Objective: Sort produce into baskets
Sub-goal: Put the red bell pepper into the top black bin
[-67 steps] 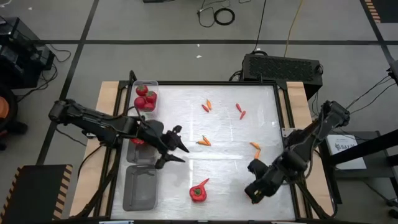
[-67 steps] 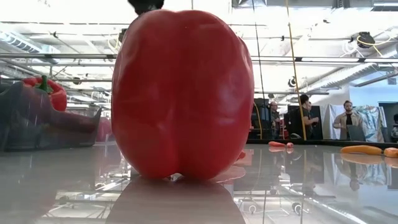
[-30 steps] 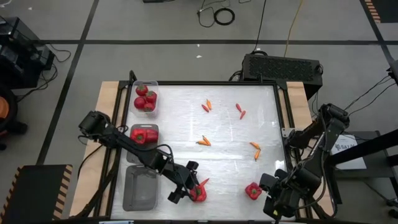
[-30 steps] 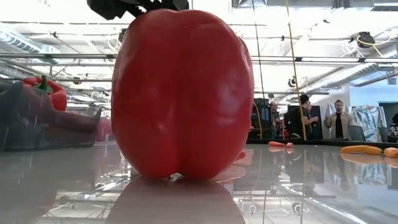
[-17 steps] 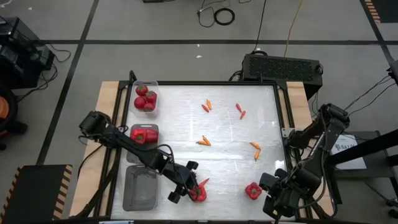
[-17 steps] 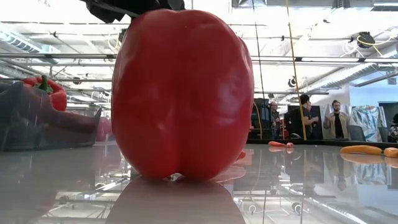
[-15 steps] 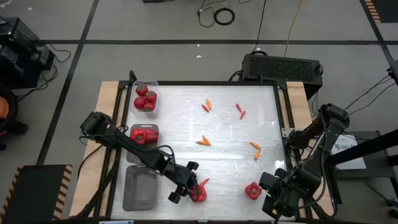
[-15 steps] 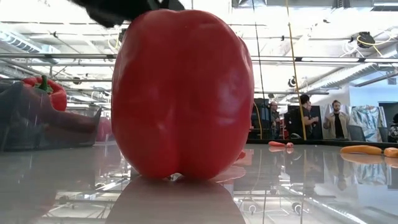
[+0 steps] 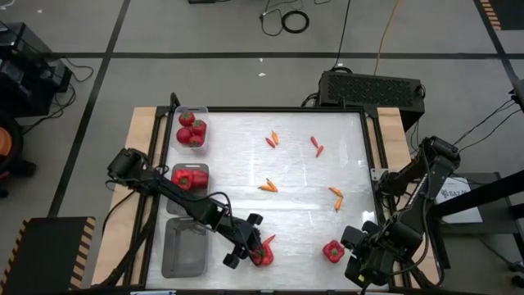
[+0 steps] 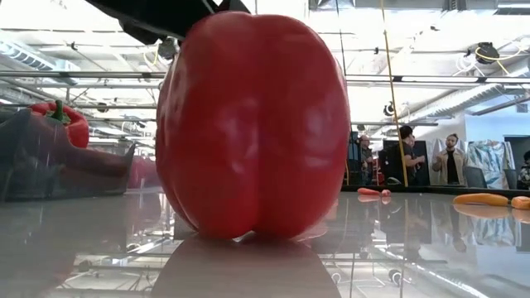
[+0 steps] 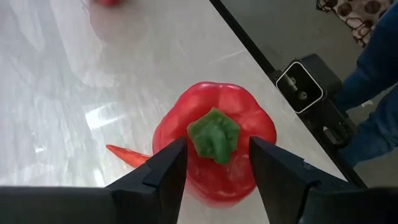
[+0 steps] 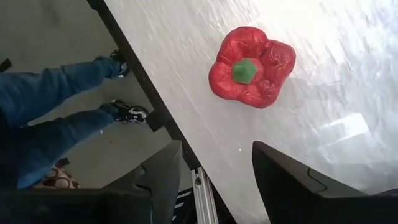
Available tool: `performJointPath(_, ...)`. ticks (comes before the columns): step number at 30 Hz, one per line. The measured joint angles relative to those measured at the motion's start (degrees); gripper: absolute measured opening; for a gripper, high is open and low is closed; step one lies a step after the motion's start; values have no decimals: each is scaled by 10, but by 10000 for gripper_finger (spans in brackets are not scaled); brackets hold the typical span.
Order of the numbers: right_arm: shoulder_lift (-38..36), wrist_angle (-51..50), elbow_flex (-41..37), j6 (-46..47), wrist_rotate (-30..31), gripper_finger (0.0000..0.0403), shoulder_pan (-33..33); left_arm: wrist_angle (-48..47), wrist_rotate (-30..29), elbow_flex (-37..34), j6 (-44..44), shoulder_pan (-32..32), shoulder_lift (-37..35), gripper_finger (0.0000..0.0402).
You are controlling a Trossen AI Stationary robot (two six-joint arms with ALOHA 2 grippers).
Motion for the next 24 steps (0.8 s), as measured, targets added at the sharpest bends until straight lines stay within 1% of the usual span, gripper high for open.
performJointPath(9,0,-6,0,-3,0,187,0,0,0,0,0,1,0,94)
performJointPath(18,0,-15,0,-3,0,187,0,-2,0,0,3,5,-3,21)
performJointPath(20,0,-15,0,-3,-1,187,0,-5,-1,-1,11,5,-12,14)
performJointPath(24,0,-15,0,-3,-1,187,0,-27,-8,-1,12,13,-45,16)
